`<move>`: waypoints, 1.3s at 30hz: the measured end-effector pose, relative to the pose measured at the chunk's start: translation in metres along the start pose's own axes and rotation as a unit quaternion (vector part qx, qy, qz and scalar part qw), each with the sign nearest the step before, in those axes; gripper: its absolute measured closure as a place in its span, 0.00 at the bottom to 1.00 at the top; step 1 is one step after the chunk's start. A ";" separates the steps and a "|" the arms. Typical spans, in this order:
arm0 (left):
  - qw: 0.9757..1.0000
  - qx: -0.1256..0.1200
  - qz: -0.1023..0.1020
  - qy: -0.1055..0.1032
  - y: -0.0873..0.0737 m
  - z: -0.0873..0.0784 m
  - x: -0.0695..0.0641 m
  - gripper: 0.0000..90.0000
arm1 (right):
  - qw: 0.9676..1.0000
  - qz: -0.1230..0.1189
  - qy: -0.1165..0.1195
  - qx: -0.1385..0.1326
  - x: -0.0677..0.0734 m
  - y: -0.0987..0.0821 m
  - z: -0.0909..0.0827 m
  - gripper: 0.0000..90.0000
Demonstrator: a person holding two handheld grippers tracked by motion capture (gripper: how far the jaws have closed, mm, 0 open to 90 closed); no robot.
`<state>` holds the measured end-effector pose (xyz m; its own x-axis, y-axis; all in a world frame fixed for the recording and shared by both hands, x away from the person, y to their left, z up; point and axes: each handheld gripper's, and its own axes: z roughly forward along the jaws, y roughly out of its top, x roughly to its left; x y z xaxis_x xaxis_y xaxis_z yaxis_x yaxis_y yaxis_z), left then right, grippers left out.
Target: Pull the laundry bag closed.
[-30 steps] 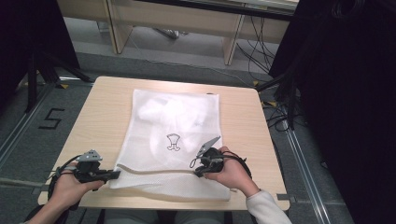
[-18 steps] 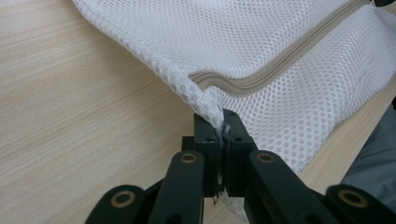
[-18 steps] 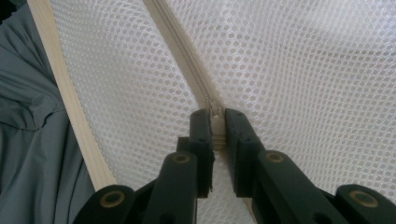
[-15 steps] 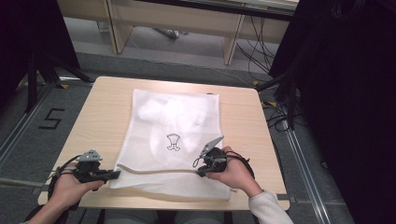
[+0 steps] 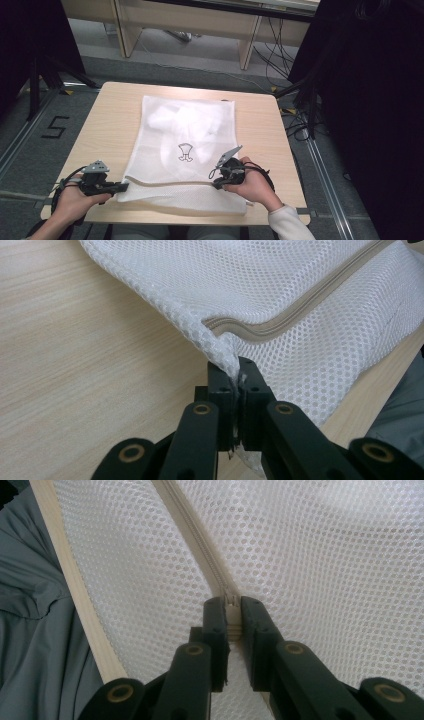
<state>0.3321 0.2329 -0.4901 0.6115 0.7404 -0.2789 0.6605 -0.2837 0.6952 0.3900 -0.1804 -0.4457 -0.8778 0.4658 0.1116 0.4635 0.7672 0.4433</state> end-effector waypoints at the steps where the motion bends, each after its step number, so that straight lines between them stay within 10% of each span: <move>1: 1.000 0.000 -0.001 -0.001 0.000 0.000 0.000 0.96 | 1.000 -0.001 -0.002 0.002 0.000 0.000 0.000 0.92; 39: 1.000 -0.005 -0.007 -0.001 0.000 0.000 0.000 0.96 | 1.000 0.016 0.002 -0.003 -0.007 -0.016 -0.008 0.92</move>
<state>0.3320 0.2332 -0.4898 0.6038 0.7427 -0.2896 0.6646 -0.2684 0.6974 0.3879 -0.1993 -0.4462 -0.8628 0.4886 0.1295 0.4910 0.7492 0.4446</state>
